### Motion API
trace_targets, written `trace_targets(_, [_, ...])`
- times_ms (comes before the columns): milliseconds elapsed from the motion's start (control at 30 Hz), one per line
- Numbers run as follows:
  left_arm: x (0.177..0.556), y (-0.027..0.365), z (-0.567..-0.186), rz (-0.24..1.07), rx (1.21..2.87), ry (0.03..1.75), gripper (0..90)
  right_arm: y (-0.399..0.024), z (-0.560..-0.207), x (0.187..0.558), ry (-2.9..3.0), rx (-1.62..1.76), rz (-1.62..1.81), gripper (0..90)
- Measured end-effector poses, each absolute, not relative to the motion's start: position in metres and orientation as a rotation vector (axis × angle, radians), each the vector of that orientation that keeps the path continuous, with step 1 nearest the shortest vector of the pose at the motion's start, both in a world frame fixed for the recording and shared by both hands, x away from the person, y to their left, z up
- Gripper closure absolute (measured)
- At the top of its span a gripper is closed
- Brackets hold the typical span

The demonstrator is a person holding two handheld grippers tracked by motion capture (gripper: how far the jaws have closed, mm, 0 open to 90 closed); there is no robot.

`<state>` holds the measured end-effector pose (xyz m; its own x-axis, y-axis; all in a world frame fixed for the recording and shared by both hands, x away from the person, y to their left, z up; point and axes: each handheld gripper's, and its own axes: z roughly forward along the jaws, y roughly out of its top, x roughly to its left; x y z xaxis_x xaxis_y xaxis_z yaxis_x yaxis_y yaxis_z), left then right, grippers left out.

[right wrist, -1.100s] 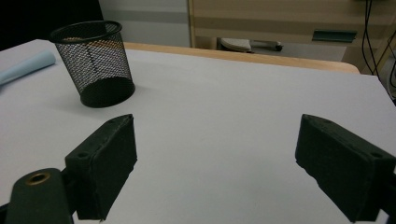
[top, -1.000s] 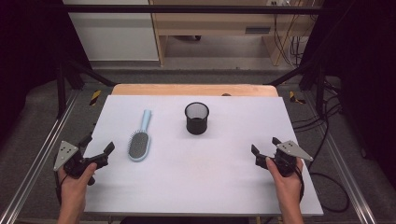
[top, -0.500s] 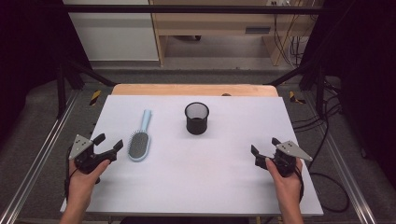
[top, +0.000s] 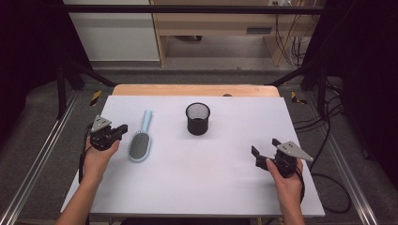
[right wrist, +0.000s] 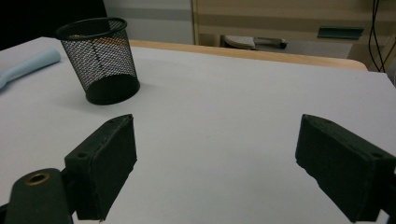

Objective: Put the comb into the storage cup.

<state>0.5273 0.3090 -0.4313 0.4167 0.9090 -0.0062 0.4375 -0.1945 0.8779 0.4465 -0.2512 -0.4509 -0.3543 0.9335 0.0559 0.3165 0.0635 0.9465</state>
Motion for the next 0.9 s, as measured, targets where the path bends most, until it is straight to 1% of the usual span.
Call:
trace_targets(67, [0.531,0.309,-0.431,0.679,1.806,1.172,89.6,-0.252,-0.451,0.446,1.737,1.251,1.305,12.6])
trace_targets(133, [0.536,0.309,-0.431,0.677,1.818,1.181,90.0,-0.252,-0.451,0.446,1.738,1.251,1.306,12.6])
trace_targets(533, [0.556,0.303,-0.441,0.653,1.909,1.218,90.0,-0.250,-0.451,0.446,1.746,1.252,1.308,13.1])
trace_targets(900, [0.561,0.302,-0.447,0.661,1.958,1.200,90.0,-0.250,-0.452,0.447,1.752,1.254,1.306,13.2])
